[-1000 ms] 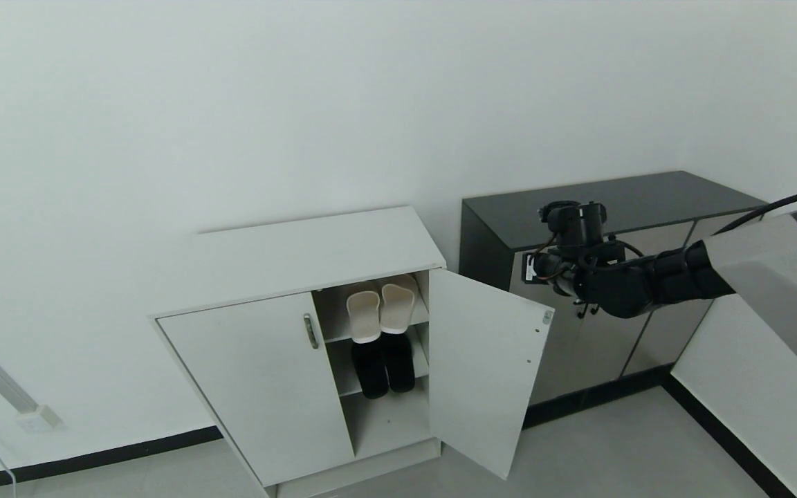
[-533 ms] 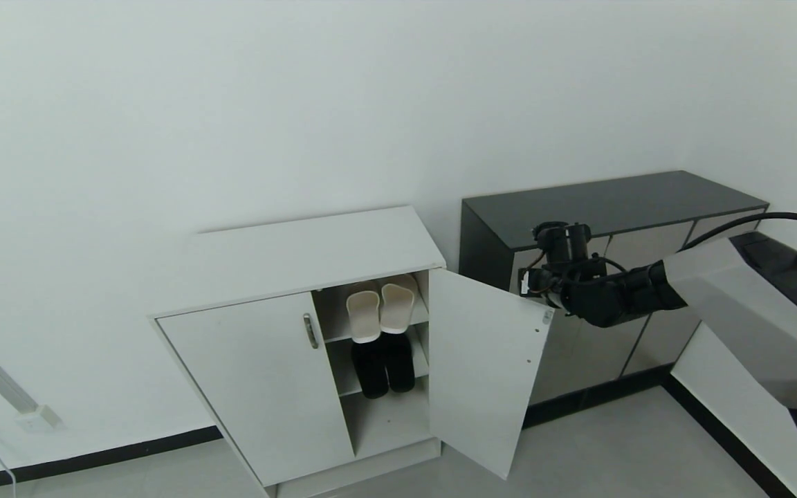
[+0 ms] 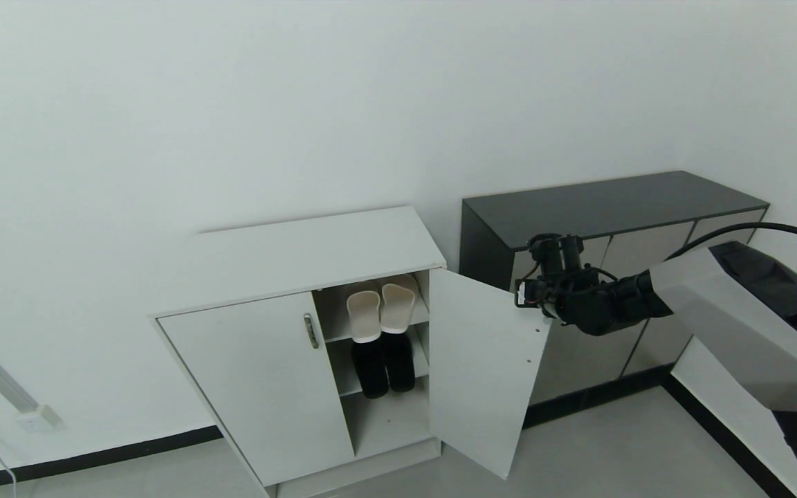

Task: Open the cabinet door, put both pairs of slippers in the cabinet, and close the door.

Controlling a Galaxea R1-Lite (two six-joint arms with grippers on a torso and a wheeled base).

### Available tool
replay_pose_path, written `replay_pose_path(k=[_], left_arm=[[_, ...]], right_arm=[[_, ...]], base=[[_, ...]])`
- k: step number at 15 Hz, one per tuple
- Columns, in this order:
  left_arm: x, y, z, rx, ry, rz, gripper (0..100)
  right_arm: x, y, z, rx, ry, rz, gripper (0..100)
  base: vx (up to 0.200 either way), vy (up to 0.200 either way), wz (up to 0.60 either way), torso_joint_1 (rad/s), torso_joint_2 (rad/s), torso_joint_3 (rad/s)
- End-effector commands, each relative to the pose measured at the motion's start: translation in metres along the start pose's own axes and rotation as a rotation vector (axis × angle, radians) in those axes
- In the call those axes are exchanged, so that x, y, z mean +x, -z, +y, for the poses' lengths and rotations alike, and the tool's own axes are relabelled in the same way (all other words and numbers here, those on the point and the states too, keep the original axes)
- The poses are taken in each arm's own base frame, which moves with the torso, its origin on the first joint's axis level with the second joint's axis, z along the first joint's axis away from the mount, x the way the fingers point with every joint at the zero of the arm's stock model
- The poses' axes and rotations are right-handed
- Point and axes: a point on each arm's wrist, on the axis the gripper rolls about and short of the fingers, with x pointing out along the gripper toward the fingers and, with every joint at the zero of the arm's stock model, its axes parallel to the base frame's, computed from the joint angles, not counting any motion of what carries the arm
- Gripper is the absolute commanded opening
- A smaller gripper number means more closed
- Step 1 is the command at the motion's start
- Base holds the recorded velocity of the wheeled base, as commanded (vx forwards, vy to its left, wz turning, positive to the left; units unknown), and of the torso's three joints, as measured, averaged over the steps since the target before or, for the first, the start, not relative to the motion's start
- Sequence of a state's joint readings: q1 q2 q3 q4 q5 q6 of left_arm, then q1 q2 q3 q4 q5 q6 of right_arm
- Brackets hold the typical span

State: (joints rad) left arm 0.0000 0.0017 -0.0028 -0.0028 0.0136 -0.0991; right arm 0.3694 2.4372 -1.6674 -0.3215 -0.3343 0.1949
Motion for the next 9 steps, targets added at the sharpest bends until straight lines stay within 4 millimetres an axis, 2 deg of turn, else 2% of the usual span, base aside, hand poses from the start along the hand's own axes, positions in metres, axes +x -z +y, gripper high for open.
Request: replay_pose_path(k=[1, 6, 9], left_arm=[[0.000, 0.000, 0.000, -0.001, -0.002, 0.001, 0], [0.000, 0.000, 0.000, -0.001, 0.000, -0.001, 0], [0.000, 0.000, 0.000, -0.001, 0.001, 0.001, 0]], right_arm=[[0.000, 0.002, 0.000, -0.002, 0.001, 0.005, 0], [-0.007, 0.010, 0.006, -0.001, -0.006, 0.031, 0], [-0.027, 0.016, 0.021, 0.001, -0.042, 0.060, 0]], base=[[0.000, 0.000, 0.00, 0.000, 0.00, 0.000], [0.000, 0.000, 0.00, 0.000, 0.00, 0.000], [0.000, 0.000, 0.00, 0.000, 0.00, 0.000]])
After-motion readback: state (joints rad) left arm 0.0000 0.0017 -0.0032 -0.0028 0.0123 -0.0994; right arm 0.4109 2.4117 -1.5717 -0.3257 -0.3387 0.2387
